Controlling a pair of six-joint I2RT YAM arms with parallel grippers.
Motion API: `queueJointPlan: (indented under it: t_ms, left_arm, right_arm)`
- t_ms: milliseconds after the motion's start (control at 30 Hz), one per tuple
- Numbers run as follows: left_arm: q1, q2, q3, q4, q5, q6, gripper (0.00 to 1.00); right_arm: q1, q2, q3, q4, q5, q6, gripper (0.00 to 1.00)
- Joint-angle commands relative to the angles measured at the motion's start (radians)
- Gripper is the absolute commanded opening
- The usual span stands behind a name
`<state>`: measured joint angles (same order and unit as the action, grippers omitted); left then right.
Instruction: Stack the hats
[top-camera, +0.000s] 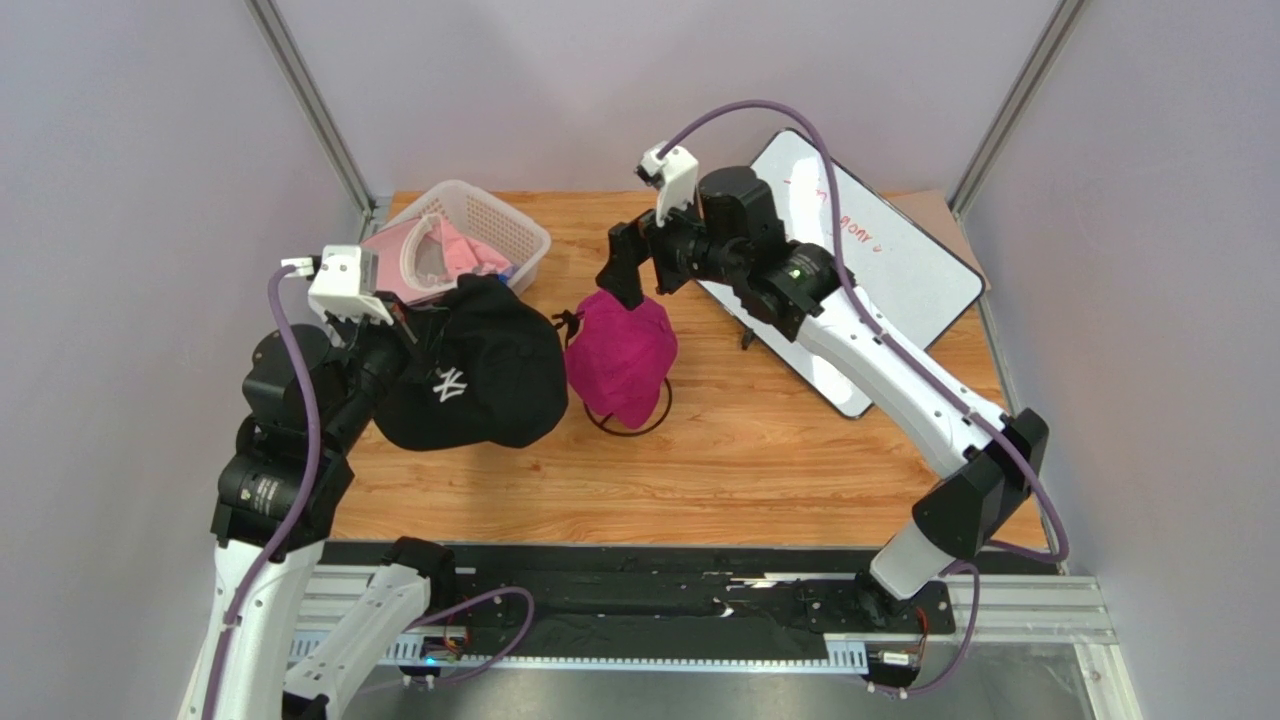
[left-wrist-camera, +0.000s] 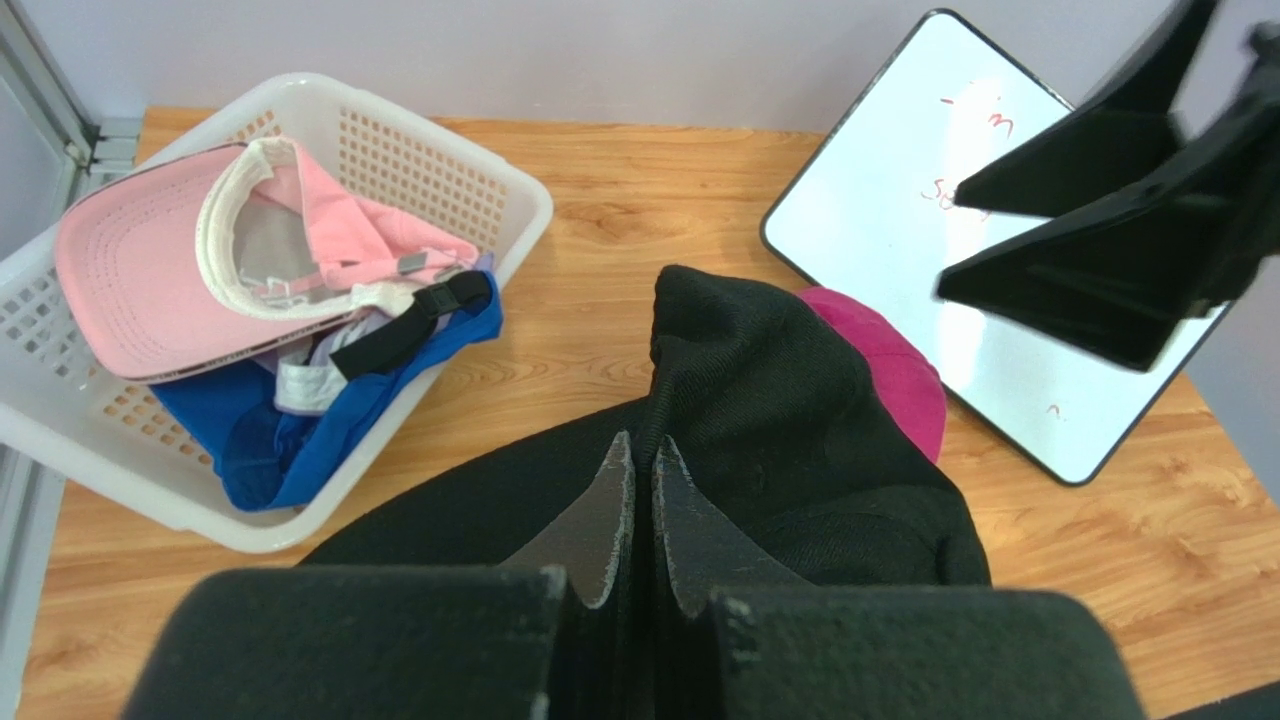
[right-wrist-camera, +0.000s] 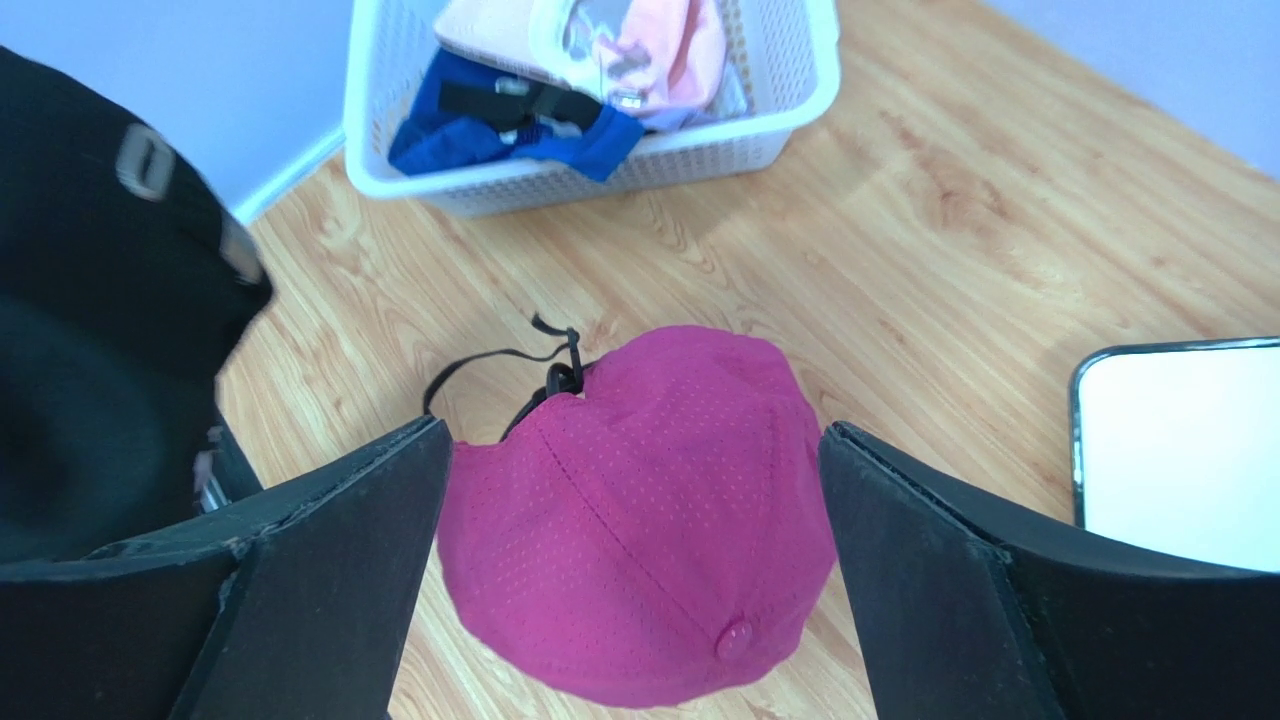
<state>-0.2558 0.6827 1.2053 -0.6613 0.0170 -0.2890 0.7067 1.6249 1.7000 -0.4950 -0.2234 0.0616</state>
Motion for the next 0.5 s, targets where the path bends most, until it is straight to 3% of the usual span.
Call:
queueJointPlan:
  t_ms: [0,133,300,467]
  left_arm:
    - [-0.003,0.032,0.059,0.048,-0.005,-0.009,0.0]
    - [-0.003,0.066,0.094,0.084,0.104,-0.022,0.0]
    - [-0.003,0.069,0.117,0.124,0.083,-0.126,0.0]
    - [-0.049,0.084,0.063,0.305,0.089,-0.263,0.0]
  right_arm:
    - [-0.015,-0.105,-0.022,0.059,-0.007,0.063,1.0]
    - [-0.013,-0.233,-0.135,0.128,-0.099,0.095,1.0]
    - [-0.013,-0.462,-0.414,0.281,-0.198,0.217,0.99]
    - [0.003,-0.569,-0.592,0.484,-0.292,0.377,0.97]
